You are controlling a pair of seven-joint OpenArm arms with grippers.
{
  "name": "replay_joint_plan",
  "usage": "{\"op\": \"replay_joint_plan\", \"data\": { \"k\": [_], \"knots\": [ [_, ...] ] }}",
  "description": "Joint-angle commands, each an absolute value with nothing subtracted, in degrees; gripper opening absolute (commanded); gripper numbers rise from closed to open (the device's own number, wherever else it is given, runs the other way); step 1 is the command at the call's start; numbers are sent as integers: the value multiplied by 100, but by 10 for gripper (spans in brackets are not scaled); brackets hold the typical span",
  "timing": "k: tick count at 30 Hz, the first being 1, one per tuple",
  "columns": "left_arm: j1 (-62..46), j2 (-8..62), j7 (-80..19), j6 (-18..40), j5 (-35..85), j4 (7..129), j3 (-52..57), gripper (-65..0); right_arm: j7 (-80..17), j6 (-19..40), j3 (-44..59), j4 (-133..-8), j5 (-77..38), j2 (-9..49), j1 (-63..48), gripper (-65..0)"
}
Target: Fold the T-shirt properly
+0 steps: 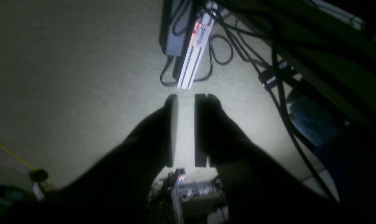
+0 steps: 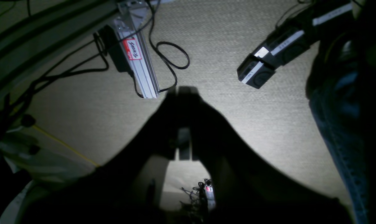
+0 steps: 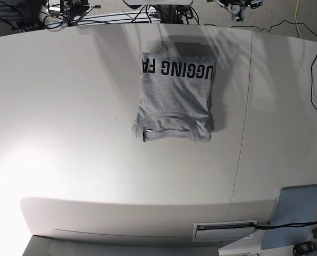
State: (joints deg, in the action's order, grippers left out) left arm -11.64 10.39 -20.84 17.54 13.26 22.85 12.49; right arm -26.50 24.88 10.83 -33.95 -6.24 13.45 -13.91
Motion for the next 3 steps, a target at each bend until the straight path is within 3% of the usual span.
{"op": "replay_joint_plan", "data": {
  "k": [1, 3],
  "knots": [
    [-1120, 1004, -2056, 1785, 1229, 2211, 1251, -533, -2622, 2486, 1098, -3411, -635, 1415, -1413, -650],
    [-1041, 930, -1883, 1774, 993, 2062, 1251, -533, -2633, 2488, 1098, -3411, -635, 1406, -1415, -650]
  ]
}}
